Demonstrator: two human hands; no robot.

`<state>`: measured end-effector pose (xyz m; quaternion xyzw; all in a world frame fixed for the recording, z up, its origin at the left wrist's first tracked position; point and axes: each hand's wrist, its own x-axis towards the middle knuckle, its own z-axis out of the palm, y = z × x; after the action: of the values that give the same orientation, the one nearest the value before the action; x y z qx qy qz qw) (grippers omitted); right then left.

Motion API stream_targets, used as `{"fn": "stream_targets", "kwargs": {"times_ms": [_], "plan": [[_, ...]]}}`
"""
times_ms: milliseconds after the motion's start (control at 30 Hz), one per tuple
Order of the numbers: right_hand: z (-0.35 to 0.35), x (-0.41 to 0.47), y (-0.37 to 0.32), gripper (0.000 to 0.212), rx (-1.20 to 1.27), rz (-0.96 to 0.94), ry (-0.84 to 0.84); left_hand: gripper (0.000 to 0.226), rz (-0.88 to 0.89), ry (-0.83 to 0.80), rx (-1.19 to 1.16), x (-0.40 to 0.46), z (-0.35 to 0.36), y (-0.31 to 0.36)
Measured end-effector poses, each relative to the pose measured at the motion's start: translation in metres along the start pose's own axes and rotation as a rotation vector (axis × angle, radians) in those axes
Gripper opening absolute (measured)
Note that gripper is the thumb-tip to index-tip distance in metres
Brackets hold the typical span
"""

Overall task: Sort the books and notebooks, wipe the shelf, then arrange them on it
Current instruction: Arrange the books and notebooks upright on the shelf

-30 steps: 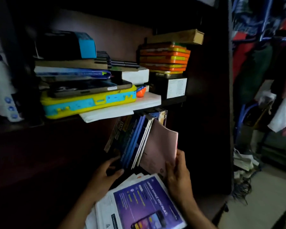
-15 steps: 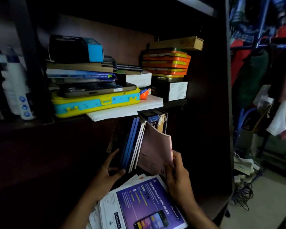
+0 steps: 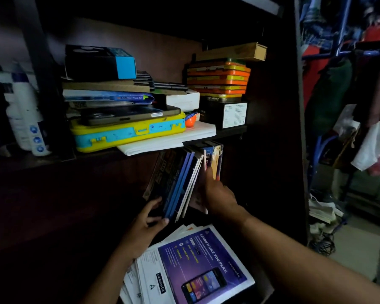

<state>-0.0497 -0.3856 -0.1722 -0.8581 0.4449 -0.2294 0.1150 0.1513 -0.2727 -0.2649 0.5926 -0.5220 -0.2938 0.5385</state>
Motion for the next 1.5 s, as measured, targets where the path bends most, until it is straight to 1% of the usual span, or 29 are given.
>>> {"fn": "stream_targets", "kwargs": {"times_ms": [33, 100, 167, 200, 233, 267, 300, 367, 400, 467, 533, 600, 633, 700, 733, 800, 867, 900, 933, 967, 1000, 1067, 1100, 1133, 1200, 1267, 1333, 1400, 1500], "plan": [[-0.004, 0.006, -0.001, 0.068, -0.059, 0.017, -0.021, 0.059, 0.000, -0.014, -0.014, 0.000, 0.000, -0.001], [-0.013, 0.015, -0.003, 0.063, -0.197, 0.032, -0.052, 0.052, -0.009, -0.020, 0.001, 0.001, -0.001, -0.002], [-0.024, 0.015, -0.004, 0.051, -0.309, 0.034, -0.148, 0.031, 0.013, 0.045, 0.101, 0.000, 0.000, 0.001], [-0.030, 0.011, -0.003, 0.047, -0.281, 0.066, -0.216, 0.017, 0.042, 0.079, 0.153, 0.000, 0.000, 0.003], [-0.031, 0.005, 0.000, 0.049, -0.184, 0.122, -0.293, 0.011, 0.066, 0.080, 0.153, -0.001, 0.000, 0.006], [-0.030, -0.006, 0.005, 0.052, -0.058, 0.182, -0.370, 0.022, 0.083, 0.053, 0.117, -0.001, 0.001, 0.007], [-0.026, -0.020, 0.011, 0.053, 0.036, 0.216, -0.427, 0.034, 0.076, -0.017, 0.062, -0.003, 0.001, 0.011], [-0.022, -0.055, 0.024, 0.058, 0.104, 0.251, -0.481, 0.045, 0.011, -0.200, 0.048, -0.008, 0.000, 0.016], [-0.022, -0.074, 0.029, 0.062, 0.114, 0.264, -0.479, 0.051, -0.016, -0.271, 0.118, -0.008, -0.002, 0.015], [-0.026, -0.105, 0.038, 0.064, 0.147, 0.249, -0.453, 0.066, -0.015, -0.333, 0.244, -0.010, -0.005, 0.014], [-0.026, -0.119, 0.040, 0.052, 0.225, 0.247, -0.437, 0.072, -0.026, -0.344, 0.236, -0.012, -0.006, 0.018], [-0.021, -0.120, 0.037, 0.040, 0.322, 0.230, -0.347, 0.069, -0.031, -0.332, 0.201, -0.016, -0.005, 0.026], [-0.019, -0.121, 0.036, 0.032, 0.365, 0.221, -0.265, 0.064, -0.026, -0.340, 0.184, -0.021, -0.003, 0.029], [-0.023, -0.113, 0.036, 0.019, 0.406, 0.152, -0.099, 0.046, -0.024, -0.296, 0.156, -0.025, -0.002, 0.031], [-0.027, -0.108, 0.036, 0.016, 0.443, 0.131, -0.018, 0.043, -0.015, -0.272, 0.140, -0.026, -0.002, 0.031], [-0.041, -0.099, 0.028, 0.013, 0.537, 0.081, 0.080, 0.056, 0.038, -0.236, 0.042, -0.024, -0.003, 0.034], [-0.059, -0.094, 0.014, 0.014, 0.634, 0.038, 0.144, 0.068, 0.045, -0.173, -0.136, -0.023, -0.003, 0.042], [-0.065, -0.094, 0.007, 0.019, 0.762, 0.042, 0.165, 0.071, 0.040, -0.138, -0.238, -0.022, -0.005, 0.043], [-0.068, -0.095, 0.002, 0.026, 0.962, 0.067, 0.166, 0.072, 0.039, -0.094, -0.344, -0.022, -0.006, 0.048], [-0.068, -0.098, -0.001, 0.032, 1.141, 0.093, 0.126, 0.071, 0.042, -0.054, -0.409, -0.021, -0.008, 0.049], [-0.062, -0.104, -0.003, 0.035, 1.254, 0.102, 0.058, 0.068, 0.036, -0.034, -0.465, -0.022, -0.007, 0.050], [-0.037, -0.120, -0.006, 0.039, 1.195, 0.046, -0.066, 0.056, -0.002, -0.051, -0.506, -0.024, -0.001, 0.052], [-0.023, -0.126, -0.004, 0.041, 1.132, 0.021, -0.072, 0.055, -0.022, -0.090, -0.510, -0.024, 0.004, 0.053], [-0.012, -0.131, -0.002, 0.042, 1.105, 0.011, -0.023, 0.056, -0.043, -0.132, -0.506, -0.024, 0.010, 0.056], [-0.009, -0.134, 0.012, 0.040, 0.999, -0.003, 0.182, 0.046, -0.039, -0.166, -0.435, -0.022, 0.017, 0.060], [-0.023, -0.135, 0.027, 0.031, 0.843, 0.062, 0.373, 0.032, -0.013, -0.080, -0.370, -0.019, 0.012, 0.057], [-0.036, -0.135, 0.044, 0.026, 0.734, 0.144, 0.482, 0.026, -0.046, 0.039, -0.359, -0.016, 0.000, 0.048], [-0.041, -0.130, 0.058, 0.025, 0.676, 0.192, 0.476, 0.022, -0.071, 0.133, -0.331, -0.012, -0.007, 0.038], [-0.036, -0.118, 0.067, 0.025, 0.593, 0.210, 0.396, 0.020, -0.093, 0.276, -0.339, -0.006, -0.009, 0.026]]}}
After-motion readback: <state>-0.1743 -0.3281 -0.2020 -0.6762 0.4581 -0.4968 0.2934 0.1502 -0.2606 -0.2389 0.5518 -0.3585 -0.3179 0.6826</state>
